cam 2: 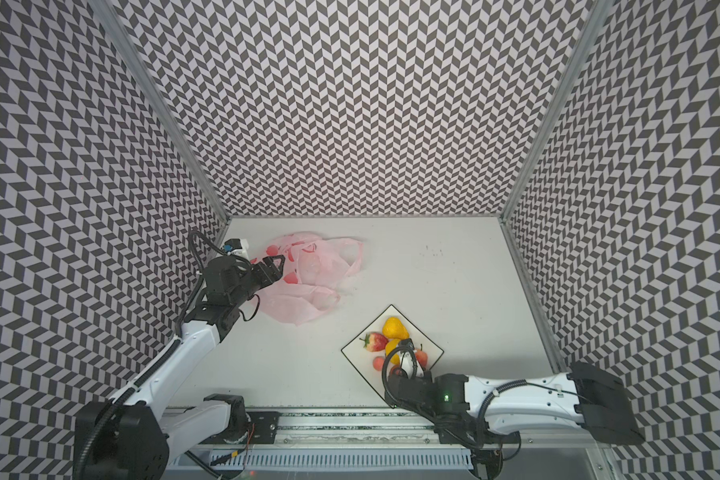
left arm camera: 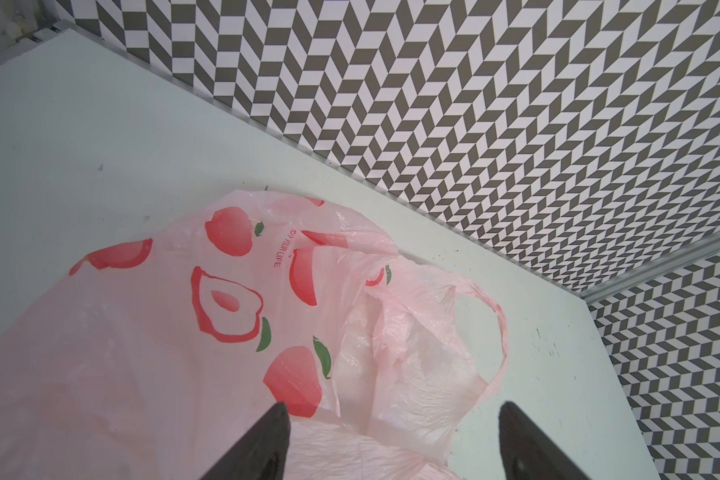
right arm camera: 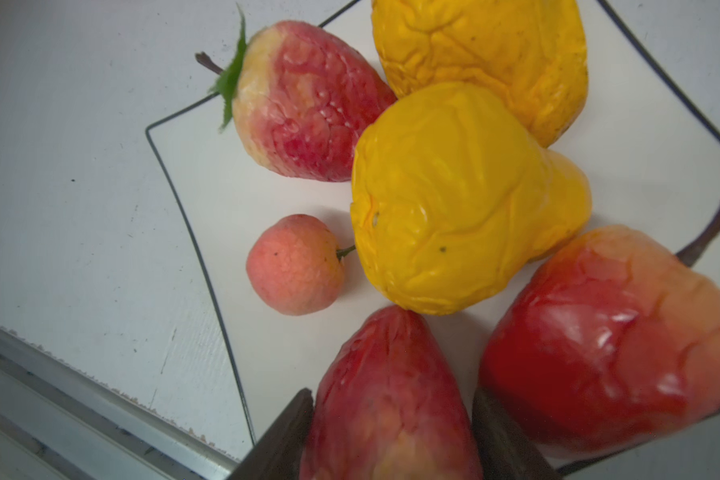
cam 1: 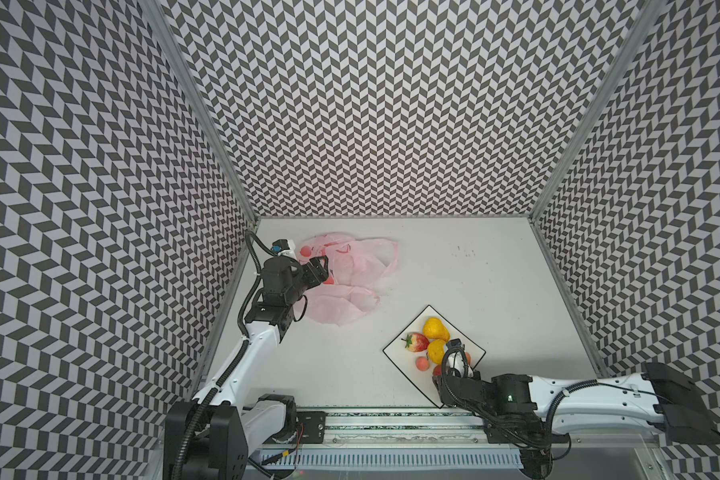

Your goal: Take the fake fruits out of the plastic bag

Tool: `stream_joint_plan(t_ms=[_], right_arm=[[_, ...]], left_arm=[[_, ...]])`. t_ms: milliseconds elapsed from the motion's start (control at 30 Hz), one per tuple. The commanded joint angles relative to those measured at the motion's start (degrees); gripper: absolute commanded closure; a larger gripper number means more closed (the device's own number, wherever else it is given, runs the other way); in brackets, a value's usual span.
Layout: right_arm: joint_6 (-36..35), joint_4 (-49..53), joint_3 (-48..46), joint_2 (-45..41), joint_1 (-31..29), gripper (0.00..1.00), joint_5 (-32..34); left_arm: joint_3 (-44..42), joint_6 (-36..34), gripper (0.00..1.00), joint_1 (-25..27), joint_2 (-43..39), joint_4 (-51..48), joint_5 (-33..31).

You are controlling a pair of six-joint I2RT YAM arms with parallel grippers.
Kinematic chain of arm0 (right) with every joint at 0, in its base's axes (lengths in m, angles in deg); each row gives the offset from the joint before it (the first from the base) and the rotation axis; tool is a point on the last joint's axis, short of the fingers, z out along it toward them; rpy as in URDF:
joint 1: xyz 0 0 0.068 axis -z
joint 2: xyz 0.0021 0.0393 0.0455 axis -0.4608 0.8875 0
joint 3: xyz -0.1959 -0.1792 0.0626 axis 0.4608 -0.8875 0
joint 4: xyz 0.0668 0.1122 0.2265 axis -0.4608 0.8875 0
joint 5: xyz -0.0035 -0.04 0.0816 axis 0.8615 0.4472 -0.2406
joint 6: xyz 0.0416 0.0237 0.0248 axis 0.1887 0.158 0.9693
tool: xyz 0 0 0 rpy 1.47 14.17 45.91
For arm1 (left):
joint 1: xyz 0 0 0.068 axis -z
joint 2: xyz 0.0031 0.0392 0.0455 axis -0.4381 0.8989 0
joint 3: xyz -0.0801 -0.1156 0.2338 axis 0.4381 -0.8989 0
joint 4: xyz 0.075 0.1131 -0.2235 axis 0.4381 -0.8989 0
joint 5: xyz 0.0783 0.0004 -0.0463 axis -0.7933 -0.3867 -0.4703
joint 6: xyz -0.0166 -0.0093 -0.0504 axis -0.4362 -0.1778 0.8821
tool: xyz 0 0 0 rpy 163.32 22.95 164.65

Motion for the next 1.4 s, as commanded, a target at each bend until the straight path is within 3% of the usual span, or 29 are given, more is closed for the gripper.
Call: stream_joint_plan(t_ms=[0,200,467,633,700,800,933,1033,1133,1200,1367], right_arm=[[2.23,-4.17,0.25,1.72,-0.31,0.34,1.82],[2.12,-1.76,2.81,3.55,-0.33,0.25,0.70],[0.63,10.19,9.88,-6.24,-0.31,0.19,-0.13],[-4.45,8.30,14.17,-11.96,1.22,0.19,8.08],[-10.27,4.20,15.66,-12.32,5.48,0.20,10.61],[-21.51,-6.28,15.89,-12.10,18.71,0.20,8.22],[-34.60,-25.61,11.45,-10.86,36.69,0.20,3.37],[-39.42,-38.51,7.95,-6.22,49.10,0.18,1.78],[-42.82,-51.13,5.22,1.27,59.36,0.10,0.58],[-44.81,-56.01,5.54,7.10,64.82,0.02,-0.79],[-54.91,-61.58,9.17,20.53,70.84,0.00,-2.94]], left_arm=[[-0.81,0.00,0.22,0.08,-1.41,-2.07,-1.25],[-0.41,-0.22,0.23,-0.05,-2.03,-2.95,-1.85],[0.53,-0.86,0.23,-0.25,-2.52,-3.48,-3.99],[0.80,-2.07,0.23,-0.97,-3.19,-2.06,-8.28],[0.55,-3.25,0.24,-1.29,-3.26,-0.94,-13.09],[-0.60,-5.42,0.24,-2.50,-3.04,2.37,-19.64],[-3.14,-8.55,0.25,-5.48,-2.07,9.71,-22.56],[-5.93,-12.40,0.26,-6.42,-0.61,16.23,-25.84],[-8.86,-16.34,0.27,-6.79,1.24,23.22,-25.73],[-10.85,-19.37,0.28,-6.89,2.66,27.73,-23.88],[-13.89,-23.80,0.27,-7.14,6.26,35.36,-21.05]])
